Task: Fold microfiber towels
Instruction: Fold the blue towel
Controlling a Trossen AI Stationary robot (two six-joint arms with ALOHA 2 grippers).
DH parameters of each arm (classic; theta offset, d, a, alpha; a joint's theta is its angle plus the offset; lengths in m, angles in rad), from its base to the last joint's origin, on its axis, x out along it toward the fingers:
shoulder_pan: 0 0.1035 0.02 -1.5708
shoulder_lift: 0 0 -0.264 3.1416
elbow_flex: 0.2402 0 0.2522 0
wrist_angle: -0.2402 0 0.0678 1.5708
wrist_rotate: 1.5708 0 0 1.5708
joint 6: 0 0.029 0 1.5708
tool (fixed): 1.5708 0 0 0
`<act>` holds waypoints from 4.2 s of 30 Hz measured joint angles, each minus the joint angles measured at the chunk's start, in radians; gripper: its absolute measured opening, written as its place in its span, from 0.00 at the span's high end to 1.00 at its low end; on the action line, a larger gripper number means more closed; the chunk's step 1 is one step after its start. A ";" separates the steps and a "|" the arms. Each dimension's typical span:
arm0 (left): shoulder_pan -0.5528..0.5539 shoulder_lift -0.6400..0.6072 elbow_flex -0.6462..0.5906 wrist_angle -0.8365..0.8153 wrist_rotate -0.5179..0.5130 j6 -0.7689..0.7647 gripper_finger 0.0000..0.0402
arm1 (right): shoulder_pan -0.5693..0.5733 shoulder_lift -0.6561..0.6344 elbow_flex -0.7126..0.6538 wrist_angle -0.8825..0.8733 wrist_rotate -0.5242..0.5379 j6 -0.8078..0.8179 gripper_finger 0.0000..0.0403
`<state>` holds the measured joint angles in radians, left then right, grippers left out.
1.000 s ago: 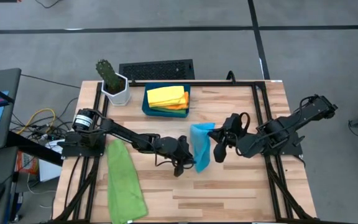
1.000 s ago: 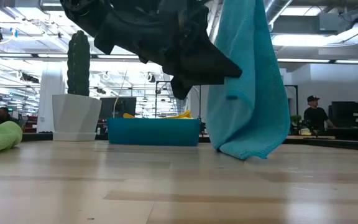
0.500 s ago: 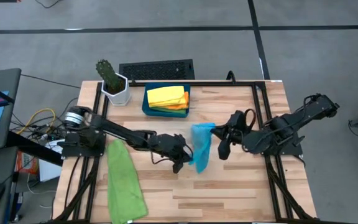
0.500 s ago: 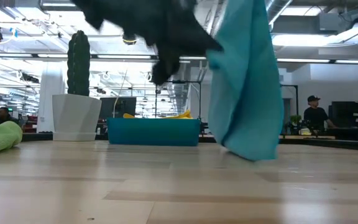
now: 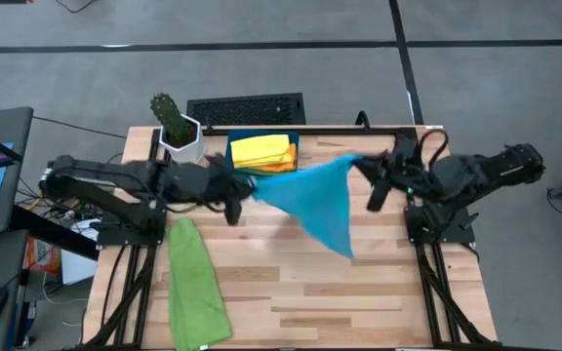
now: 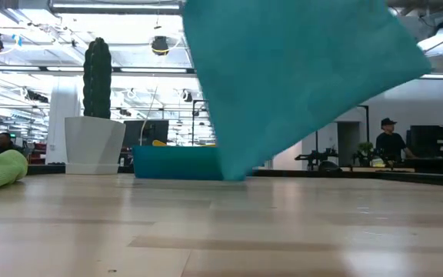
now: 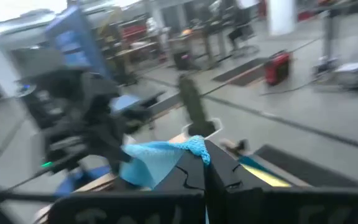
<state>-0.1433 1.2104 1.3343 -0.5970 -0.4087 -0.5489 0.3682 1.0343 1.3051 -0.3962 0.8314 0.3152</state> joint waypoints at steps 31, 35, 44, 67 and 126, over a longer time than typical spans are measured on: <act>0.132 0.318 0.523 -0.799 0.101 0.261 1.00 | -0.239 0.019 -0.043 -0.365 -0.237 0.102 0.98; -0.020 0.360 0.429 -0.782 0.143 0.170 1.00 | -0.080 0.035 -0.125 -0.420 -0.225 0.302 0.98; -0.294 0.493 0.240 -0.561 0.190 -0.135 1.00 | 0.273 0.141 -0.280 -0.339 -0.163 0.786 0.98; -0.390 0.643 0.352 -0.661 0.152 -0.207 1.00 | 0.445 0.374 -0.179 -0.475 -0.194 1.145 0.98; -0.405 0.564 0.507 -0.823 0.048 -0.253 1.00 | 0.514 0.482 0.147 -0.706 -0.094 1.029 0.98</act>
<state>-0.5482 1.7742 1.8410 -1.4196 -0.3607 -0.8024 0.8824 1.5167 1.4522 -1.1018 0.7375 1.3437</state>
